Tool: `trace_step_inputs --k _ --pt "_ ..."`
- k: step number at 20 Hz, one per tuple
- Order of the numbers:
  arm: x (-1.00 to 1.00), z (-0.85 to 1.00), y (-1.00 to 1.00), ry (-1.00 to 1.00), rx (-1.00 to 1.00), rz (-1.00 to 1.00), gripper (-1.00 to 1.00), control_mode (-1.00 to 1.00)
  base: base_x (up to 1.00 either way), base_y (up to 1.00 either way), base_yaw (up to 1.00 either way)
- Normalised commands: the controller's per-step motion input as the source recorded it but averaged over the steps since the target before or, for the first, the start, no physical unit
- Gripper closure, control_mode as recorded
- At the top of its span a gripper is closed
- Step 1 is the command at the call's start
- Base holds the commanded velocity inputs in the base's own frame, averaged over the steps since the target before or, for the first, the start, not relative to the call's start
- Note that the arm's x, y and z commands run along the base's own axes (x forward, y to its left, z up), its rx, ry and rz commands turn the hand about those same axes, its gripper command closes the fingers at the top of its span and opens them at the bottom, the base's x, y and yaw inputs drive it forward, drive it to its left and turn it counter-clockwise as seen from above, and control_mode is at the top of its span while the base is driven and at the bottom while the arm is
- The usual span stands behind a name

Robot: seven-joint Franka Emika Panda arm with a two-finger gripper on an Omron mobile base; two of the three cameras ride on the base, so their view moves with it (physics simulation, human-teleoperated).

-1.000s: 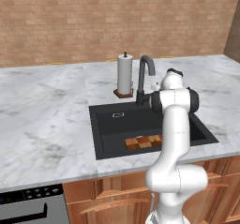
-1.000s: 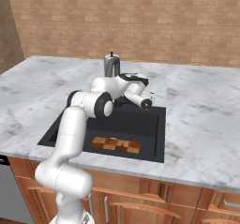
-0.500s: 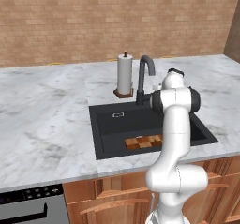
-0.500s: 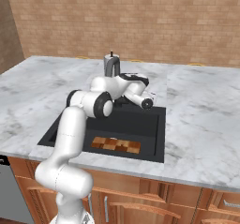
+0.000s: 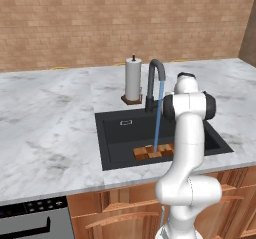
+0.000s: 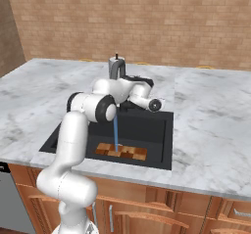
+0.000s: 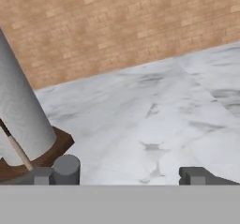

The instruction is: Turn on the sink faucet with hot water and rinse the cutting board for ten seconds, then turn off the faucet. Push the cutting board to reach the water if necessary.

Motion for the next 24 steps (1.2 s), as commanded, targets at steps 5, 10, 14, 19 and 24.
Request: trace_step_inputs --k 5,10,14,19,24 --pt "-0.36 -0.01 -0.4 0.12 0.0 0.0 -1.0 -1.0 0.0 0.0 0.0" --pt "-0.26 0.09 -0.24 0.12 0.0 0.0 -1.0 -1.0 0.0 0.0 0.0" --pt "-0.03 0.41 -0.05 0.06 0.0 0.0 -1.0 -1.0 0.0 0.0 0.0" --pt "-0.02 0.55 -0.09 0.11 0.02 0.0 -1.0 -1.0 0.0 0.0 0.0" --pt "-0.15 0.19 -0.12 0.28 0.0 0.0 -1.0 -1.0 0.0 0.0 0.0"
